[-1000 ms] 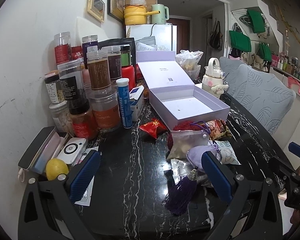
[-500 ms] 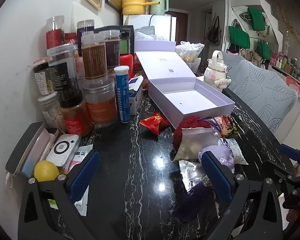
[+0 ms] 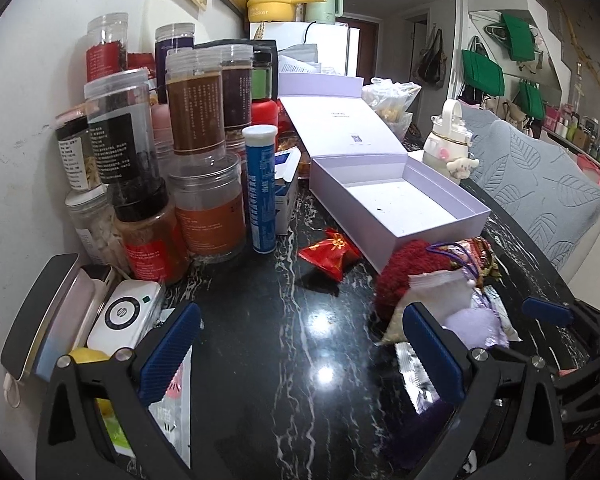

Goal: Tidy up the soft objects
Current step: 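Grasp the purple brocade sachet with the right tool while the left tool grasps the clear zip bag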

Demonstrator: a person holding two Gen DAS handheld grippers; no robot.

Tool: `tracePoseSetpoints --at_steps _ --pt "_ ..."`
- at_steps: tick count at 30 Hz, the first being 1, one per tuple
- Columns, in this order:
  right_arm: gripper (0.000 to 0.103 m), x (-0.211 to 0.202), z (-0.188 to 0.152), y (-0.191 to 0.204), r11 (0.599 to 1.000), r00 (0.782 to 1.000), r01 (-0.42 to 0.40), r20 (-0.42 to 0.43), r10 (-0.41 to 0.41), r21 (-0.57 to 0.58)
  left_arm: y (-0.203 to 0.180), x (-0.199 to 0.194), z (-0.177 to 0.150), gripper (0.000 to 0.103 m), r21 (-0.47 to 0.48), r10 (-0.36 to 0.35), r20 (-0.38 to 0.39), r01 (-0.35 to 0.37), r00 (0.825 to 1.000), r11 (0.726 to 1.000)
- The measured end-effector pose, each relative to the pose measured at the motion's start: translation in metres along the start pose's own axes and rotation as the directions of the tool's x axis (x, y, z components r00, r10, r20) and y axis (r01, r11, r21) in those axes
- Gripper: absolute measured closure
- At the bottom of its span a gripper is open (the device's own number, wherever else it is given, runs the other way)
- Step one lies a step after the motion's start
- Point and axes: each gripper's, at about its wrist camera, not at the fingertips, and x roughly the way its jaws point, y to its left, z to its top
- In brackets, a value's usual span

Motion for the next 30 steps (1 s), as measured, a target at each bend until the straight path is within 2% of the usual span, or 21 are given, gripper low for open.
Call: tracePoseSetpoints --at_steps 11,13,19,22,30 --pt "0.001 0.034 0.005 0.007 0.998 0.997 -0.052 -0.057 0.050 -0.027 0.016 0.029 0.006 0.000 -0.023 -0.001 -0.032 0.001 0.999 1.000" --pt "0.015 0.034 0.004 0.007 0.998 0.998 -0.043 -0.051 0.040 -0.042 0.016 0.033 0.006 0.000 -0.025 0.001 -0.037 -0.002 0.999 1.000" --pt "0.033 0.029 0.003 0.007 0.996 0.998 -0.045 -0.042 0.042 -0.081 0.012 0.040 0.006 0.000 -0.025 -0.009 -0.052 0.008 0.999 1.000" --pt "0.038 0.023 0.003 0.004 0.995 0.998 -0.056 -0.027 0.054 -0.080 0.007 0.043 0.005 0.000 -0.019 -0.023 -0.058 0.022 0.998 1.000" --pt "0.039 -0.005 0.009 -0.018 0.998 0.999 -0.029 0.040 0.031 -0.046 -0.013 0.045 0.004 0.000 0.003 -0.081 -0.070 0.082 0.994 0.997"
